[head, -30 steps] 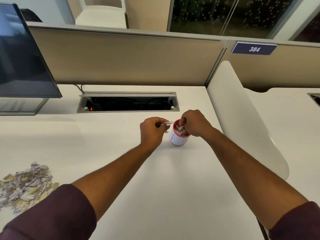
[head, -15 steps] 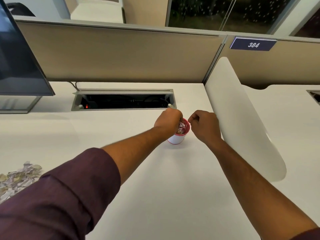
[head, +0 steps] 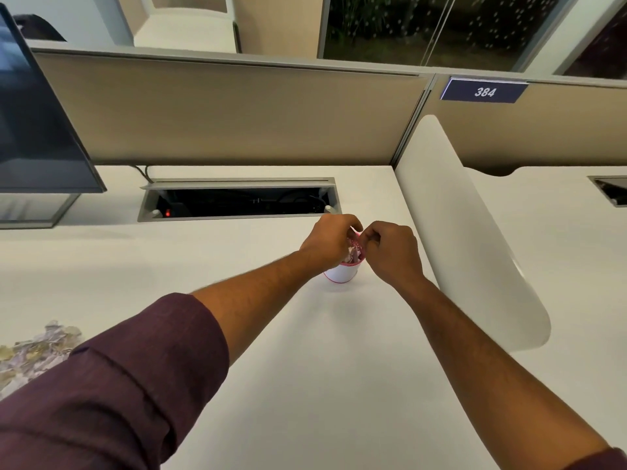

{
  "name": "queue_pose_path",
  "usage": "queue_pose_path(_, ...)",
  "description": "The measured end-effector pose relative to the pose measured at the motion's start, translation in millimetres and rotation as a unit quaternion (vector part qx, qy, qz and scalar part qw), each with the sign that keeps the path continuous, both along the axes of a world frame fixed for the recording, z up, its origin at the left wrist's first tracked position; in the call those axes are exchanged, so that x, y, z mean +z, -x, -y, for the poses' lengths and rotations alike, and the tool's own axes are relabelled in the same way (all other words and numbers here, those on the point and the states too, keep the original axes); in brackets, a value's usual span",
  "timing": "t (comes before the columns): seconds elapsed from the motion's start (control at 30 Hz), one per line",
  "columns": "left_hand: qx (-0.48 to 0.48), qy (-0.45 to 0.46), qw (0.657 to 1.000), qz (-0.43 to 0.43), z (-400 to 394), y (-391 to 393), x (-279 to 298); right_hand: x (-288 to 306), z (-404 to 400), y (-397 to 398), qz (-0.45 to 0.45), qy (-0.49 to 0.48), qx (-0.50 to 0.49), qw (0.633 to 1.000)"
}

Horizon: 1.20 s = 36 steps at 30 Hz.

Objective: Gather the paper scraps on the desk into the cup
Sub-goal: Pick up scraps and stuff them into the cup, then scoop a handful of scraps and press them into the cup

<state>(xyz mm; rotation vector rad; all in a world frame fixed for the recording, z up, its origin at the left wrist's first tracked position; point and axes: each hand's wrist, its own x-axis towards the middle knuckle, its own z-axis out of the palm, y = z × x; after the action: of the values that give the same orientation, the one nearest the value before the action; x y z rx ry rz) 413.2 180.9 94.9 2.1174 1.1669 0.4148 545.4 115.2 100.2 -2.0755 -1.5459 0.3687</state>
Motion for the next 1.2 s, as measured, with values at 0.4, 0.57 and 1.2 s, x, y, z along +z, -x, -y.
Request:
queue_pose_path(0.4, 0.157, 0.014, 0.979, 0.132, 20, 57, -1, -1, 31, 26, -0.024, 0.016, -0.026, 0.999)
queue_pose_path(0.57, 0.187, 0.032, 0.973, 0.135, 47, 124, -24, -14, 51, 63, -0.087, -0.006, 0.006, 0.996)
queue_pose_path(1.2, 0.271, -0.105, 0.957, -0.020, 174, 448, -89, -120, 138, 324, -0.107, 0.098, 0.183, 0.972)
